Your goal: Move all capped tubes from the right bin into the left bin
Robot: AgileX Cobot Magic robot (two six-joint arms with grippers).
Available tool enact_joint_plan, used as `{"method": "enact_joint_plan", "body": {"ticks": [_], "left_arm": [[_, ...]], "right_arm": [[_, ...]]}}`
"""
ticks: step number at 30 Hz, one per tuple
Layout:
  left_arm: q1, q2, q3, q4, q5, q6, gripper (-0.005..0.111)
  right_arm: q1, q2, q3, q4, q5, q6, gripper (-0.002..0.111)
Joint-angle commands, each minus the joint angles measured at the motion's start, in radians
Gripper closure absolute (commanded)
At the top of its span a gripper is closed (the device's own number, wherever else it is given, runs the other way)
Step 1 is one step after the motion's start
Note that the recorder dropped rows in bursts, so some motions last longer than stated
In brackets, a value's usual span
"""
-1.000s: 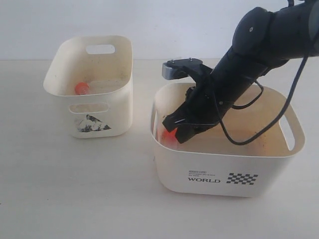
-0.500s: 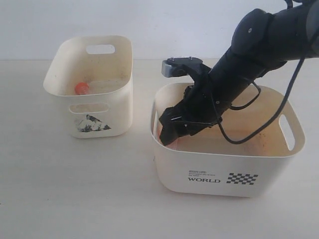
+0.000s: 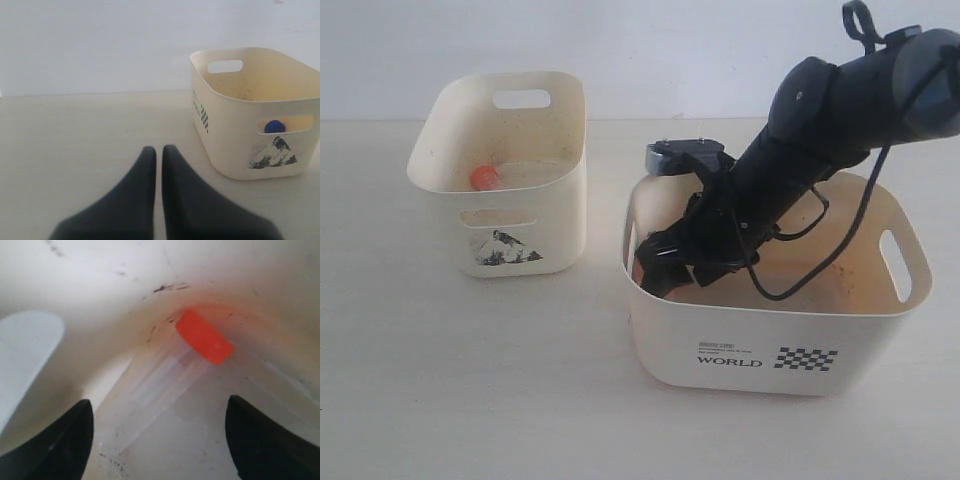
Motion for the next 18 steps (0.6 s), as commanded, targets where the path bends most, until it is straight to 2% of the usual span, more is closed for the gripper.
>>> {"method": "enact_joint_plan", "body": {"ticks": [1,18], "left_arm": [[0.0,0.0,-0.004,0.002,0.0,-0.01,0.102],[0.0,0.0,-0.004,0.002,0.0,-0.01,0.102]], "right_arm": [[0.002,0.015,0.002,0.017,-0.025,0.0,0.039],[0.083,0.02,0.002,0.072,-0.051,-0.013,0.039]]}}
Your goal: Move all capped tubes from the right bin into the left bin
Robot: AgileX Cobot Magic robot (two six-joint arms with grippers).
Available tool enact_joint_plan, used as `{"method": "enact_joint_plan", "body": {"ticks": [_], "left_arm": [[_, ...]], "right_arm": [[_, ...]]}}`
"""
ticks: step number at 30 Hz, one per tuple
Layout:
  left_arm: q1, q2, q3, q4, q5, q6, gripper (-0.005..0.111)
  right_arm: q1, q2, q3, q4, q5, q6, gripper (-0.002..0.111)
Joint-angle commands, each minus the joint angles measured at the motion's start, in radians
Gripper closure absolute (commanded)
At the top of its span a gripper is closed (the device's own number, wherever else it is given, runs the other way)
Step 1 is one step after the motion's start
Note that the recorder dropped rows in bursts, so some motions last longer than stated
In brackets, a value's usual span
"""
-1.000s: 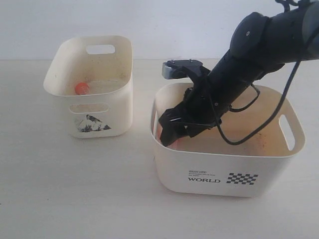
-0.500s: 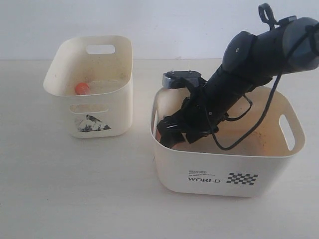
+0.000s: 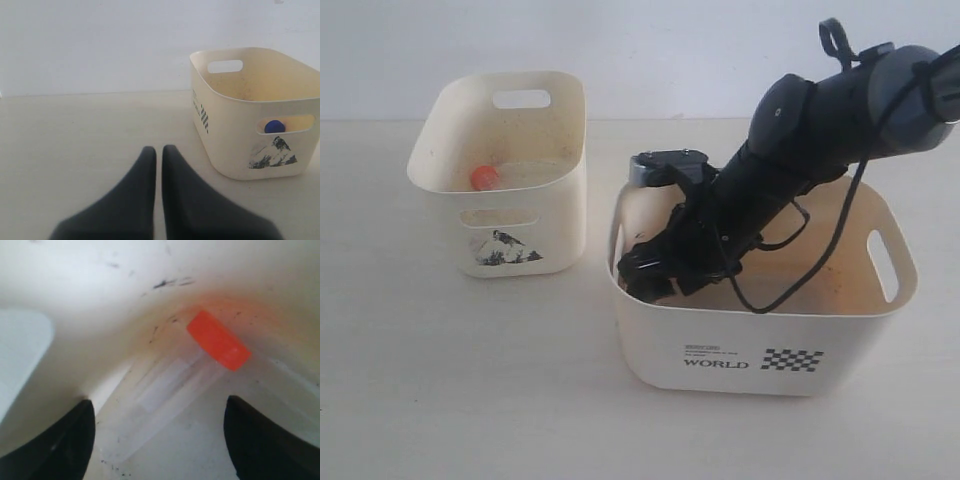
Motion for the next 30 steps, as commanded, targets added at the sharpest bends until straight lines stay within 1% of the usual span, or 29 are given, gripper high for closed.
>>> {"method": "enact_joint_plan", "body": {"ticks": [1,10,19,30], "left_arm": [[0.0,0.0,-0.004,0.002,0.0,-0.01,0.102],[0.0,0.0,-0.004,0.002,0.0,-0.01,0.102],[0.0,0.0,-0.004,0.002,0.0,-0.01,0.102],[0.0,0.0,-0.004,0.002,0.0,-0.01,0.102]], "right_arm": [[0.035,-0.001,-0.002,0.044,-0.021,-0.009,0.039],[0.04,-0.001,-0.002,0.042,-0.041,-0.013,0.039],[0.04,-0.001,-0.002,-0.014,-0.045,0.011,0.039],[0.044,0.008,-0.002,0.0,-0.037,0.002,0.04]]}}
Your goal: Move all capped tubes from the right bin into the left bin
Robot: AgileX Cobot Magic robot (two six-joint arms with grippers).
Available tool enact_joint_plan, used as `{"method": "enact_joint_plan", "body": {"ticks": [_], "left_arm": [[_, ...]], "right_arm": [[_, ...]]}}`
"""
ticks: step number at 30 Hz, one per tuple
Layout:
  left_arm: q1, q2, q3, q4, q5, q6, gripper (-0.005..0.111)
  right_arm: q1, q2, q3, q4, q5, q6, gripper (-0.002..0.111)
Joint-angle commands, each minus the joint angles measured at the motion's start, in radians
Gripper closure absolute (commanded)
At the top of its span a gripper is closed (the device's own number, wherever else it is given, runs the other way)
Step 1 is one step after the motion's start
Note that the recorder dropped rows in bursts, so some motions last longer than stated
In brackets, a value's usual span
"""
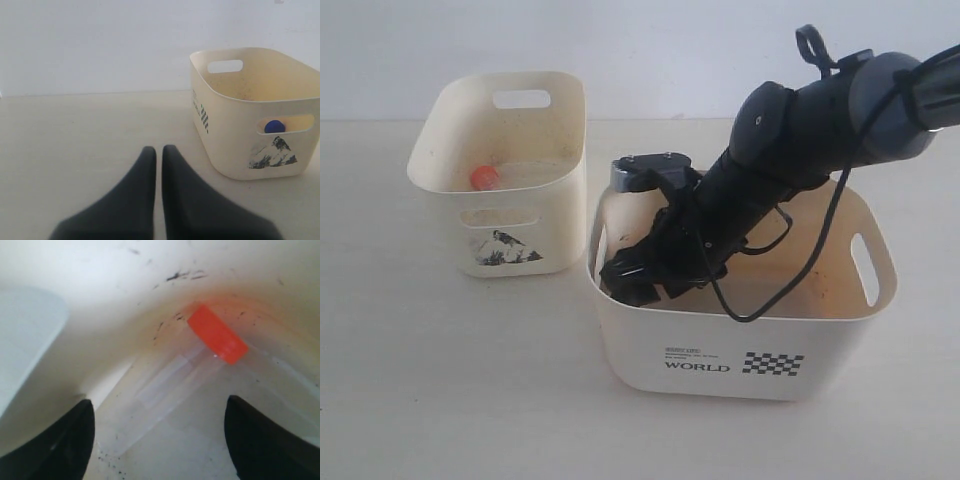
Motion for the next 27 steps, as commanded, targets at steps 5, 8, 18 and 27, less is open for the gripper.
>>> {"method": "enact_joint_plan", "body": {"ticks": [5,8,18,27], "left_arm": [[0.0,0.0,-0.004,0.002,0.0,-0.01,0.102],[0.0,0.0,-0.004,0.002,0.0,-0.01,0.102],[0.0,0.0,-0.004,0.002,0.0,-0.01,0.102],[0.0,0.0,-0.004,0.002,0.0,-0.01,0.102]], "right_arm": [[0.014,0.066,-0.002,-0.003,0.005,-0.007,0.04],[0.014,0.077,-0.002,-0.001,0.012,-0.007,0.04],[0.014,0.077,-0.011,0.001,0.019,-0.006,0.081],[0.013,0.077,-0.011,-0.115,0.034,-0.006,0.108]]}}
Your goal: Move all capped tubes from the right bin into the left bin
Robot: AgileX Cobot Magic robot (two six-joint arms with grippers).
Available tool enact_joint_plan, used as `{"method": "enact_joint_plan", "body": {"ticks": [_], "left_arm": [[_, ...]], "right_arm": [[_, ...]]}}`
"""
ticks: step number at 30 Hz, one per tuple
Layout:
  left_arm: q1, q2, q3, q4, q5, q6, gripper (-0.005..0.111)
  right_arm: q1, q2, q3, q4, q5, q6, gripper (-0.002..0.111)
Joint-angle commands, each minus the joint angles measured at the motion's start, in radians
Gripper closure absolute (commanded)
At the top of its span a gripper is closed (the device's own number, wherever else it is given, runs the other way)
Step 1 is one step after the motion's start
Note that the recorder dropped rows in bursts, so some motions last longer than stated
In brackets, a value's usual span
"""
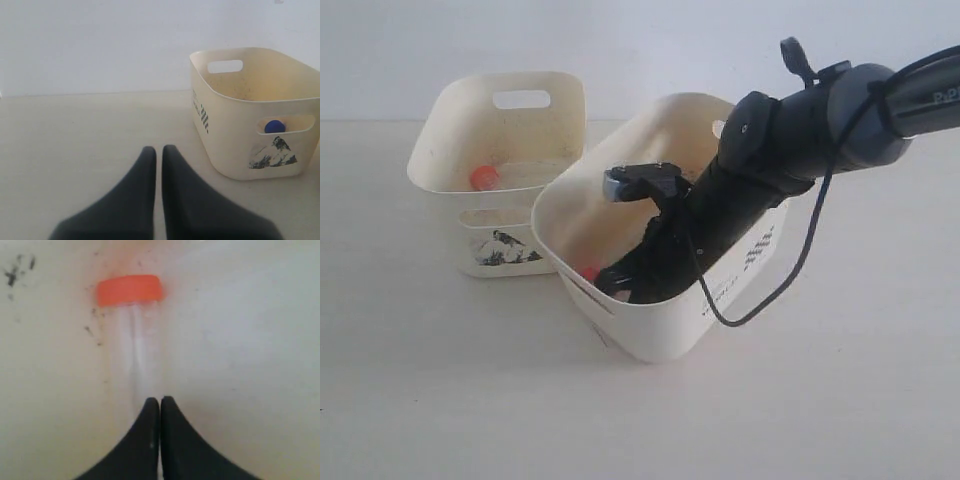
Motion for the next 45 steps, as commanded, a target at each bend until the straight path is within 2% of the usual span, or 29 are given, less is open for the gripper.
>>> {"method": "enact_joint_plan", "body": {"ticks": [1,10,15,17,21,23,25,29,31,34,39,45], "left_arm": [[0.0,0.0,-0.004,0.002,0.0,-0.01,0.102],[0.0,0.0,-0.004,0.002,0.0,-0.01,0.102],[0.0,0.0,-0.004,0.002,0.0,-0.01,0.102],[0.0,0.0,-0.004,0.002,0.0,-0.01,0.102],[0.0,0.0,-0.004,0.002,0.0,-0.01,0.102],[0.0,0.0,-0.004,0.002,0.0,-0.01,0.102],[0.0,0.0,-0.004,0.002,0.0,-0.01,0.102],[0.0,0.0,-0.004,0.002,0.0,-0.01,0.102],[0.0,0.0,-0.004,0.002,0.0,-0.01,0.102],[0.0,0.0,-0.004,0.002,0.0,-0.01,0.102],[0.0,0.0,-0.004,0.002,0.0,-0.01,0.102],[0.0,0.0,-0.004,0.002,0.0,-0.01,0.102]], "right_arm": [[-0.002,0.022,0.014,-0.105,0.011,0.013,0.108],[-0.086,-0.065,0.014,-0.154,-0.002,0.016,0.108],[-0.099,-0.126,0.014,-0.137,0.03,-0.01,0.108],[-0.099,-0.13,0.014,-0.11,0.048,-0.029,0.108],[-0.099,-0.13,0.014,0.036,0.151,-0.209,0.106],[-0.099,-0.13,0.014,0.09,0.177,-0.27,0.096],[-0.099,-0.13,0.014,0.129,0.188,-0.292,0.08],[-0.099,-0.13,0.014,0.169,0.175,-0.303,0.037],[-0.099,-0.13,0.014,0.173,0.159,-0.307,0.029],[-0.099,-0.128,0.014,0.18,0.141,-0.312,0.032],[-0.099,-0.126,0.014,0.233,0.172,-0.33,0.045],[-0.099,-0.126,0.014,0.235,0.193,-0.355,0.044]]}}
